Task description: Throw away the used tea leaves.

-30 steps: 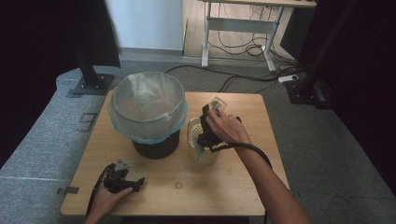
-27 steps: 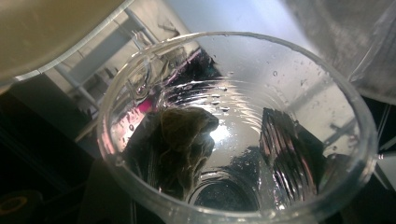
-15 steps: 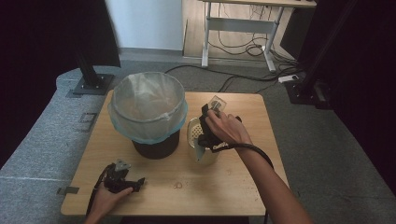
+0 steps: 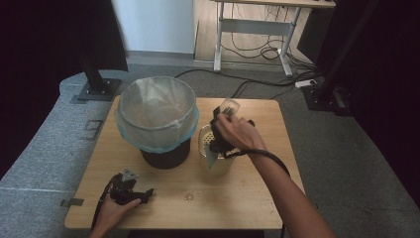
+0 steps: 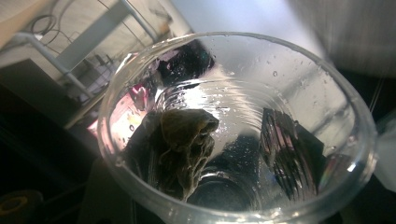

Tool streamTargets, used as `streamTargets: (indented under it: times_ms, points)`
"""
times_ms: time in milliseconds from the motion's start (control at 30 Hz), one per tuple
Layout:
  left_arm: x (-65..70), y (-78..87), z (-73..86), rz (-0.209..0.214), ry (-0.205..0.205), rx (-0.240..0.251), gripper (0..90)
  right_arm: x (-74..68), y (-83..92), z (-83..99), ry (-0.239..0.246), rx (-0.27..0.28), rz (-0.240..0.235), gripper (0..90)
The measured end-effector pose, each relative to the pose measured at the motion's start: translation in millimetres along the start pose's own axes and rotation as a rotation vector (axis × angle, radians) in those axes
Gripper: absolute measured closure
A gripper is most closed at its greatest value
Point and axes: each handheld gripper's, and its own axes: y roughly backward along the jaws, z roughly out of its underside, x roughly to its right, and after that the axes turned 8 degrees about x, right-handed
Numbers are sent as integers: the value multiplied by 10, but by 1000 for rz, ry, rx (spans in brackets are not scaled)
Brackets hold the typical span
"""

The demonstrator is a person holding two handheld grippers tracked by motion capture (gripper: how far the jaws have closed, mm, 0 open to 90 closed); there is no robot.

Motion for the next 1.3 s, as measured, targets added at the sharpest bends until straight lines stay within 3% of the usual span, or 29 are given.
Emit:
streamTargets:
  times_ms: [33,67,100,133,200,267,300,333,367,400,433,467,500,533,567,600,633,733,900,933,1000,1167,1300]
  points:
    - [1,3,3,0,-3,-1,73,-10,25,-45,18,34,2,438]
    - [1,8,6,2,-5,-3,73,-2,33,-34,-6,50,12,442]
    - [-1,11,8,3,-1,-2,73,17,5,31,-45,12,26,443]
    - [-2,9,4,3,0,-3,72,23,-53,77,-16,-45,9,443]
    - [-1,10,2,3,0,-6,71,-9,-42,-5,51,-1,-12,451]
    - [-2,12,5,4,-6,-7,71,11,-25,-8,9,14,12,458]
    - [-2,10,4,3,-6,-8,70,41,-65,49,0,-17,16,458]
    - [0,5,1,1,-5,-7,67,69,-88,64,6,-47,-9,459]
    - [5,2,-2,-2,-5,-9,65,50,-59,-10,72,-12,-12,460]
    - [8,4,0,-1,-6,-11,65,34,-2,-72,88,33,0,472]
    - [10,6,2,0,-8,-12,65,52,6,-44,19,37,23,474]
    - [11,6,3,-1,-12,-12,65,65,-43,30,-27,-18,15,469]
    - [12,3,2,-2,-12,-12,64,87,-53,70,-11,-44,-4,470]
    - [13,-1,-2,1,-9,-13,58,76,-22,38,45,-26,-15,471]
    - [14,-4,-6,0,-9,-15,56,59,39,-22,64,9,7,476]
    - [14,-3,-6,-1,-8,-15,56,102,27,8,-50,12,21,474]
    - [15,-2,-4,0,-10,-15,57,115,21,38,-82,-10,19,475]
    - [13,-2,-5,1,-9,-15,56,95,49,33,-78,10,-3,475]
    - [8,-3,-5,4,-8,-14,56,58,48,27,-248,34,-50,472]
    - [8,-3,-5,4,-8,-14,55,56,39,23,-320,33,-70,471]
    - [9,-3,-4,3,-9,-14,55,73,25,35,-418,56,-82,469]
    - [11,-3,-2,2,-8,-11,56,62,16,151,-824,97,-131,466]
    - [13,-4,0,-2,-12,-10,56,35,42,295,-1074,128,-142,464]
